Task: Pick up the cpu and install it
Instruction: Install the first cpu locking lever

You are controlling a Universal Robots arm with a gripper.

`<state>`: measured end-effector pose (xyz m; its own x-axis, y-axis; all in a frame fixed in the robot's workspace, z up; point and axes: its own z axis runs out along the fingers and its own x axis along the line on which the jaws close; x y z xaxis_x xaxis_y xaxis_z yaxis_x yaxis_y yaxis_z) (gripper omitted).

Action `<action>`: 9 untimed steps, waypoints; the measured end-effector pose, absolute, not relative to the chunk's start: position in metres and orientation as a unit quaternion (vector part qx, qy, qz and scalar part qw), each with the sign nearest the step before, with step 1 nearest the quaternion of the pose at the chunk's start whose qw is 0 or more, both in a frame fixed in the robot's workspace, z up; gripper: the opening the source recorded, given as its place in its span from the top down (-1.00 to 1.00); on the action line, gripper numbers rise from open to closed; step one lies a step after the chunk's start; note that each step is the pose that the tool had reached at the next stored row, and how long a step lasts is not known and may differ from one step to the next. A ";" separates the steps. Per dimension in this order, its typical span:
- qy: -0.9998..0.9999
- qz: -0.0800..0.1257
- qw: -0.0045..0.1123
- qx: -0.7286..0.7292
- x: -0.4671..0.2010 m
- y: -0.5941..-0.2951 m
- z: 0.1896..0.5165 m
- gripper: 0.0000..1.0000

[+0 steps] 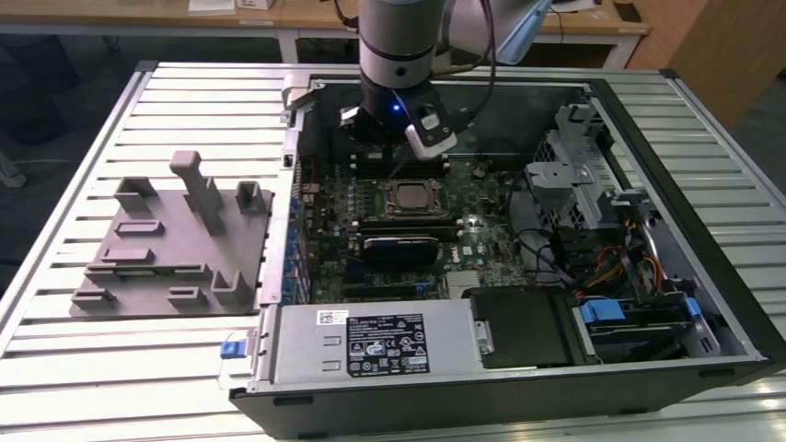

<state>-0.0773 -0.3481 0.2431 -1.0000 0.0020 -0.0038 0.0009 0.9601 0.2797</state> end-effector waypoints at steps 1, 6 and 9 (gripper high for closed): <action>0.990 0.141 0.002 0.001 -0.074 -0.348 0.243 0.79; 0.990 0.138 0.002 0.001 -0.068 -0.348 0.243 0.79; 0.991 0.137 0.005 0.002 -0.068 -0.348 0.243 0.79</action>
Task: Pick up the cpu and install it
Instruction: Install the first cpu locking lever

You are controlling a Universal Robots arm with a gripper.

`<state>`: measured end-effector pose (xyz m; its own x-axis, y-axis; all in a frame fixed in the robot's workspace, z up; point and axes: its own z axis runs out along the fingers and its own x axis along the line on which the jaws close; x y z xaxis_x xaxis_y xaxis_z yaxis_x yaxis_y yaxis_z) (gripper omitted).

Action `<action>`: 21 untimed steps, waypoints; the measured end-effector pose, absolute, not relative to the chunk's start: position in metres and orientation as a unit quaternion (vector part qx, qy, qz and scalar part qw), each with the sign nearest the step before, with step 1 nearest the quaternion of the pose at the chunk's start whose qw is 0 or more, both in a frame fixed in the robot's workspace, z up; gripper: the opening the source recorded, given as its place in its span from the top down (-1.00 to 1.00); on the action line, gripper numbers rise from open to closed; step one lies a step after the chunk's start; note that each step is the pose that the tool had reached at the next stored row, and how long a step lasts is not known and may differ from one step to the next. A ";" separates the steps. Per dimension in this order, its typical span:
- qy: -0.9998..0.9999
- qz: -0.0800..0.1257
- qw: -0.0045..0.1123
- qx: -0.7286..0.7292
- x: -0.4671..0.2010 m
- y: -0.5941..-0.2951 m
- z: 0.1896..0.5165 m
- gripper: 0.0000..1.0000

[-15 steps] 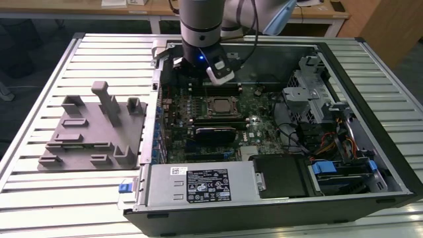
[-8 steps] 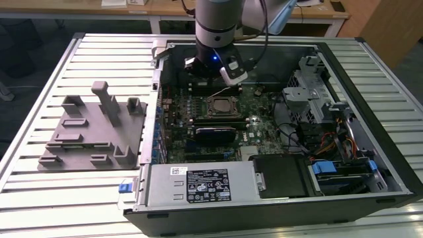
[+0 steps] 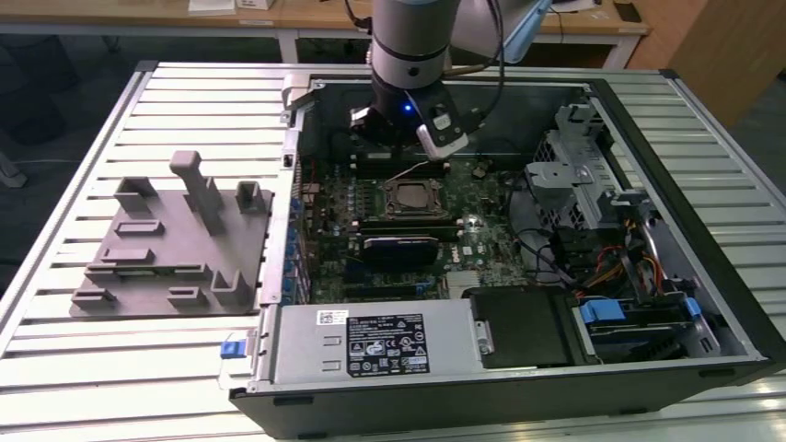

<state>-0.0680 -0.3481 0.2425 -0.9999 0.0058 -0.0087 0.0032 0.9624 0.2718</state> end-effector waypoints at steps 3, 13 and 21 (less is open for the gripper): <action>0.990 0.137 0.015 0.008 -0.068 -0.348 0.241 0.79; 0.990 0.136 0.036 0.027 -0.067 -0.348 0.234 0.79; 0.989 0.140 0.038 0.041 -0.060 -0.348 0.221 0.79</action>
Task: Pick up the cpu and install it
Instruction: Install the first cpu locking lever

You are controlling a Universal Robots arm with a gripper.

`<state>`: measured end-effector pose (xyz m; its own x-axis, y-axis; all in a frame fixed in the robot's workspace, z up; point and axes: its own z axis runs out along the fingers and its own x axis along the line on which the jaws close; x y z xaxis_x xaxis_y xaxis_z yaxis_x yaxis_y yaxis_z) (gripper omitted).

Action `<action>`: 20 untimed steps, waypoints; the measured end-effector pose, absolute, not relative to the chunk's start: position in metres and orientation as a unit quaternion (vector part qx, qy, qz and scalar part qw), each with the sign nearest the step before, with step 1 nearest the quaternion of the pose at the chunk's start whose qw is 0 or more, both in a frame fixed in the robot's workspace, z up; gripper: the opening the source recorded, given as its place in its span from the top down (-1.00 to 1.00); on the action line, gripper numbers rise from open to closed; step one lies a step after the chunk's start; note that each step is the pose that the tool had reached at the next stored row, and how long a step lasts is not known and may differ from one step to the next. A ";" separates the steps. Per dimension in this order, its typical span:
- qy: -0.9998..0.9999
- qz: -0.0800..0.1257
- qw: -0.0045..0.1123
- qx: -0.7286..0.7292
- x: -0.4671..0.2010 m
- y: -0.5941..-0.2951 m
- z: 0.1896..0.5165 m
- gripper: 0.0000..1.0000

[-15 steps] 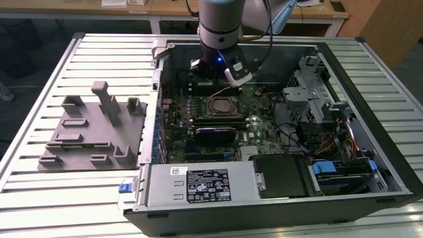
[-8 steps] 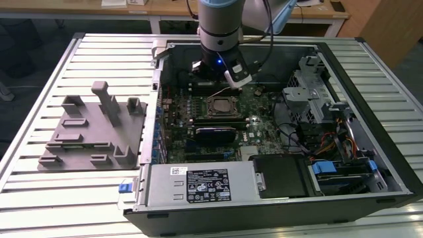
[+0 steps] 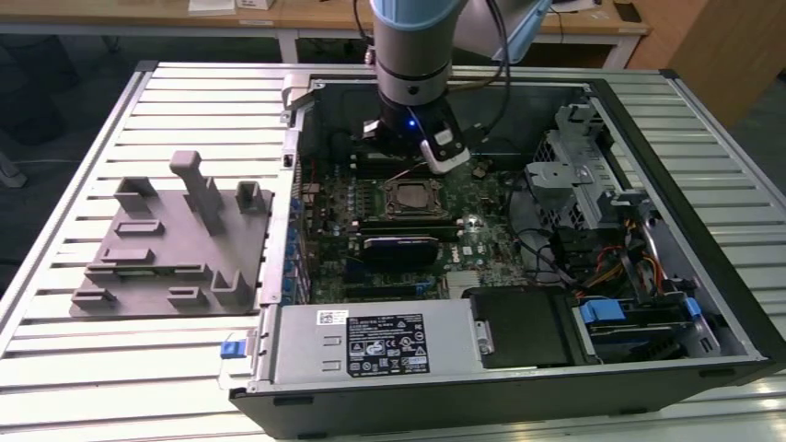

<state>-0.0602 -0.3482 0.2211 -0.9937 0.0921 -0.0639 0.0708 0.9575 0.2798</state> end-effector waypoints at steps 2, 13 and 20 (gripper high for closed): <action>0.988 0.140 0.039 0.044 -0.058 -0.348 0.219 0.79; 0.988 0.139 0.040 0.054 -0.048 -0.343 0.211 0.79; 0.988 0.138 0.042 0.054 -0.047 -0.343 0.210 0.79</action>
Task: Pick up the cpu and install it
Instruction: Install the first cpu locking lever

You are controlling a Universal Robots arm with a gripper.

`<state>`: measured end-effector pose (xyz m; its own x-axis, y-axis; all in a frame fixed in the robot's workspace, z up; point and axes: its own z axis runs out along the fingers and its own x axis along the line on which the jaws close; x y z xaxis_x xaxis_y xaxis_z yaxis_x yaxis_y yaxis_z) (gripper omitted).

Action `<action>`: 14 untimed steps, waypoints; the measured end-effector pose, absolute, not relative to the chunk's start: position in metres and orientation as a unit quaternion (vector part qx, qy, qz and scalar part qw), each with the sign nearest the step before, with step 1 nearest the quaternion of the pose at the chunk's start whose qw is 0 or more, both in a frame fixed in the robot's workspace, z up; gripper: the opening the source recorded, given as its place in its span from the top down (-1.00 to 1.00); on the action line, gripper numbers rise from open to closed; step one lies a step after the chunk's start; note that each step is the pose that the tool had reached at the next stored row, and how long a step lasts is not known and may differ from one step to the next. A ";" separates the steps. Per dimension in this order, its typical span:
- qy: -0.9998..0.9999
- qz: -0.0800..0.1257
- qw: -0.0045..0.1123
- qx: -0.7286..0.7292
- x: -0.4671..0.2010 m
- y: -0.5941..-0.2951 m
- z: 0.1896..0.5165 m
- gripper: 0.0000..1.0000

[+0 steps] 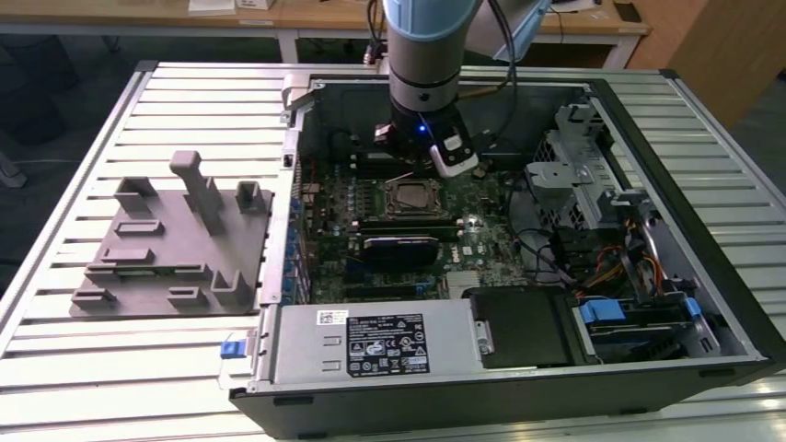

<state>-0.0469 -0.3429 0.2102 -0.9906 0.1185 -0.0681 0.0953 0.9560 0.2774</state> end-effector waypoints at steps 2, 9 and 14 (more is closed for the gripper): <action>0.988 0.137 0.052 0.053 -0.047 -0.343 0.210 0.79; 0.987 0.135 0.065 0.051 -0.050 -0.339 0.206 0.79; 0.989 0.123 0.070 0.050 -0.052 -0.333 0.202 0.79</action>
<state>-0.0523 -0.3325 0.2023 -0.9852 0.1164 -0.1259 0.0821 0.9649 0.2493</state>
